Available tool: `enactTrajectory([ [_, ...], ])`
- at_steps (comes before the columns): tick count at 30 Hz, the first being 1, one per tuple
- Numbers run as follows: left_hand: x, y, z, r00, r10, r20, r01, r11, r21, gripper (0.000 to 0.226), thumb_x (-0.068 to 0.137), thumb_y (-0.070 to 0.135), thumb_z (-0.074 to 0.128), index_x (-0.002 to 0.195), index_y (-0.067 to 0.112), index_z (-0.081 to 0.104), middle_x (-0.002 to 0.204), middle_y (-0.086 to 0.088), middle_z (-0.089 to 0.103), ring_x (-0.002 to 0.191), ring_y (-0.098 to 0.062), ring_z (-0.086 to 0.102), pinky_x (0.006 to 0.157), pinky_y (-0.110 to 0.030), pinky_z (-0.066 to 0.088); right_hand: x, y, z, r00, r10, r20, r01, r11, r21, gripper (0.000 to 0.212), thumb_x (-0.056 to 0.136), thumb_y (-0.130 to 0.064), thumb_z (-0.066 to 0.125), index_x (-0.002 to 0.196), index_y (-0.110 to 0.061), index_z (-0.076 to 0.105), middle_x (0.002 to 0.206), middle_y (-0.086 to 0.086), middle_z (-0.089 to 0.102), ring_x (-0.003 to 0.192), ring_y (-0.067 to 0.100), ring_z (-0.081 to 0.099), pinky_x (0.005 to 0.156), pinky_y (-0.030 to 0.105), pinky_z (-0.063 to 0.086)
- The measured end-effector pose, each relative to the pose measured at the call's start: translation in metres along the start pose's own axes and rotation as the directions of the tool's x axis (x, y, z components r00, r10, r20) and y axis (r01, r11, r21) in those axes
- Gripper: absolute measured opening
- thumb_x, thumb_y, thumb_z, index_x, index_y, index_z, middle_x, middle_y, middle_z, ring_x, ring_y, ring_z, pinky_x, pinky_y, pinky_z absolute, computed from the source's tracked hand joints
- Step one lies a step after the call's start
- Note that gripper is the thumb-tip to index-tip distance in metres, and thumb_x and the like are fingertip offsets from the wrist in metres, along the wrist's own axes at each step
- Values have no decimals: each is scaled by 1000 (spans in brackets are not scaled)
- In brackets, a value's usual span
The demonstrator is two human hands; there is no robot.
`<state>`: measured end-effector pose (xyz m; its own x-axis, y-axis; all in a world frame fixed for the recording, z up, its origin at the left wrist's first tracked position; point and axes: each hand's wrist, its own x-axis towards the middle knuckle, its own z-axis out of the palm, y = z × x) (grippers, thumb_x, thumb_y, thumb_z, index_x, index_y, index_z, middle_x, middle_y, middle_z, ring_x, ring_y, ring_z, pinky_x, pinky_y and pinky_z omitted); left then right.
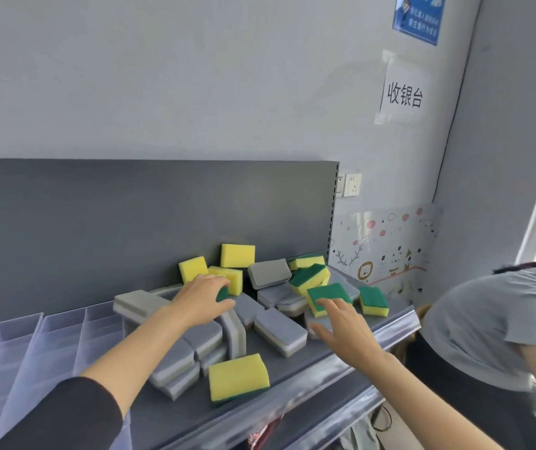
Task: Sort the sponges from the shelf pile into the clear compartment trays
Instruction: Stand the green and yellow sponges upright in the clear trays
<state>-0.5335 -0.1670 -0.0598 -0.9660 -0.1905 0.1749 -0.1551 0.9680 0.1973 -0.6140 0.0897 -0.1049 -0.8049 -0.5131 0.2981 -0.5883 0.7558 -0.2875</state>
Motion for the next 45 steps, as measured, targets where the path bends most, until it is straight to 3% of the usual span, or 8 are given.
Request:
enactTrajectory([
  [10, 99, -10, 21, 999, 11, 45, -12, 1000, 12, 49, 90, 34, 51, 136, 18, 43, 141, -4, 44, 131, -24, 36, 103, -37, 37, 70, 55, 8, 971, 240, 20, -241, 970, 32, 56, 93, -40, 47, 139, -14, 32, 140, 8, 42, 128, 24, 38, 100, 36, 39],
  [14, 128, -19, 31, 995, -1, 99, -4, 999, 49, 53, 89, 35, 53, 137, 17, 41, 142, -5, 42, 132, -25, 35, 104, -38, 36, 92, 68, 18, 950, 309, 44, -310, 951, 15, 58, 93, -43, 46, 140, -14, 29, 137, 10, 44, 125, 26, 42, 98, 38, 42],
  [20, 154, -31, 42, 990, -42, 132, 26, 992, 124, 55, 83, 38, 58, 134, 20, 43, 134, -4, 45, 126, -24, 37, 95, -37, 43, 112, 76, 31, 923, 364, 123, -371, 928, 42, 52, 93, -48, 40, 135, -19, 32, 127, 8, 54, 113, 28, 53, 90, 42, 47],
  [30, 152, -35, 39, 985, -19, 172, -27, 965, 260, 59, 75, 46, 65, 125, 25, 43, 123, -1, 48, 113, -24, 51, 75, -33, 40, 113, 74, 30, 936, 327, 127, -341, 933, 117, 50, 92, -45, 46, 134, -22, 33, 122, 4, 58, 105, 23, 57, 91, 41, 47],
  [36, 134, -40, 39, 990, -18, 139, -15, 974, 228, 51, 75, 37, 69, 113, 20, 41, 111, -1, 47, 94, -22, 55, 65, -31, 39, 106, 68, 27, 951, 308, 28, -307, 931, 198, 51, 89, -39, 55, 132, -18, 36, 122, 6, 54, 107, 23, 54, 88, 36, 47],
  [42, 121, -48, 41, 992, -67, 111, 52, 990, 132, 34, 83, 15, 60, 112, 15, 41, 110, -7, 54, 93, -26, 56, 67, -33, 42, 101, 60, 24, 957, 284, -56, -255, 918, 304, 49, 89, -29, 58, 132, -17, 40, 128, 9, 51, 115, 23, 49, 95, 35, 43],
  [45, 116, -47, 36, 997, -58, 44, 55, 996, 64, 36, 85, 14, 57, 117, 17, 39, 112, -6, 53, 91, -24, 53, 68, -33, 42, 101, 53, 20, 961, 261, -92, -215, 913, 346, 43, 90, -22, 57, 130, -15, 42, 126, 9, 50, 109, 18, 49, 88, 27, 40],
])
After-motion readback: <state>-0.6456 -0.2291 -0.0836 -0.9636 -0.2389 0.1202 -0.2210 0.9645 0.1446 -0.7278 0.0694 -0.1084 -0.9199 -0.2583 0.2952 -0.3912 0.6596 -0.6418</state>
